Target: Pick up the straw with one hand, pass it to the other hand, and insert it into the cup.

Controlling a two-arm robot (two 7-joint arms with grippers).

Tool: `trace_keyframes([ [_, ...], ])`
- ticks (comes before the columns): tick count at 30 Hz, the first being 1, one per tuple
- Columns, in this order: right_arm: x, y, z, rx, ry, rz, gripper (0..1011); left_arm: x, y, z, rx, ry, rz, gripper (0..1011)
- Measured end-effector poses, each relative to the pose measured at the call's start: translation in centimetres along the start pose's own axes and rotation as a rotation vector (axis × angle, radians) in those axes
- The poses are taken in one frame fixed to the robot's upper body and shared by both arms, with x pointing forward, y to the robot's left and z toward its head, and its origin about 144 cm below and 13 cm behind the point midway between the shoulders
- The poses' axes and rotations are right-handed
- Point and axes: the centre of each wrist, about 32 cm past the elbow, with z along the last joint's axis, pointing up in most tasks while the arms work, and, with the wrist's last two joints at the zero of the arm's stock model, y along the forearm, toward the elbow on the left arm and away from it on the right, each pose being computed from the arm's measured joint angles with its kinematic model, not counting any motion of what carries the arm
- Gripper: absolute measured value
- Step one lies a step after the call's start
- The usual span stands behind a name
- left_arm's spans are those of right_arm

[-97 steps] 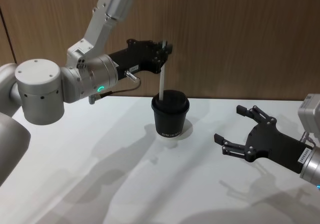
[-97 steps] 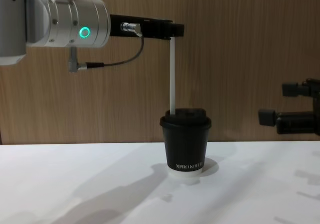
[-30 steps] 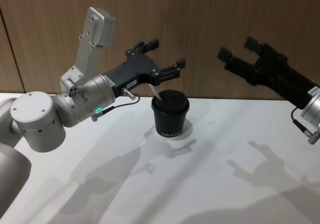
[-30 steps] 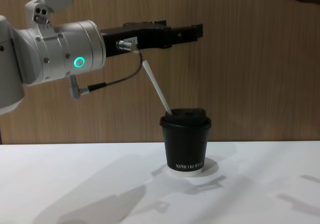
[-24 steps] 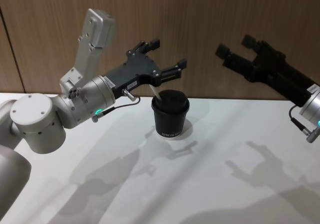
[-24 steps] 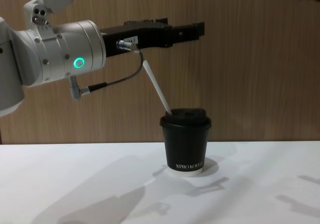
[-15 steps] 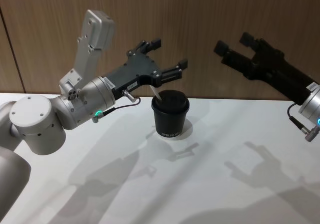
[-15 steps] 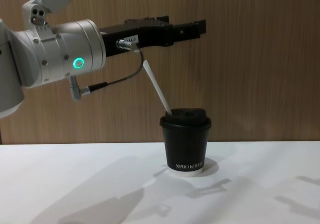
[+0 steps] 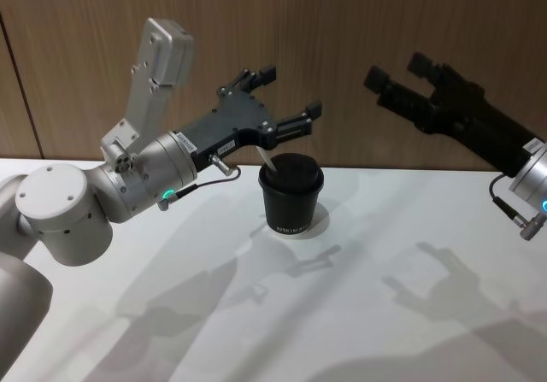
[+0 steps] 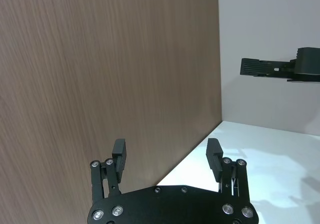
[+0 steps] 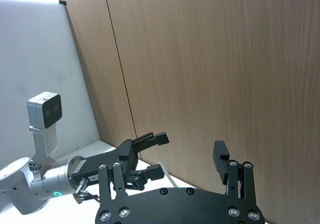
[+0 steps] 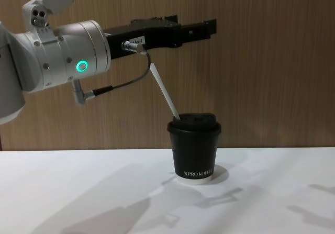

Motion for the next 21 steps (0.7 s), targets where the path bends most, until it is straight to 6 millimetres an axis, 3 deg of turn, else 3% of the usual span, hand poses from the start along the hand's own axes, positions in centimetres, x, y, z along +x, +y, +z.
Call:
trace_keyframes([
  [21,-0.05,0.05,0.07,0.002,0.004,0.003,1001,-0.04,0.03,-0.02,-0.004,0.0,-0.003,1003],
])
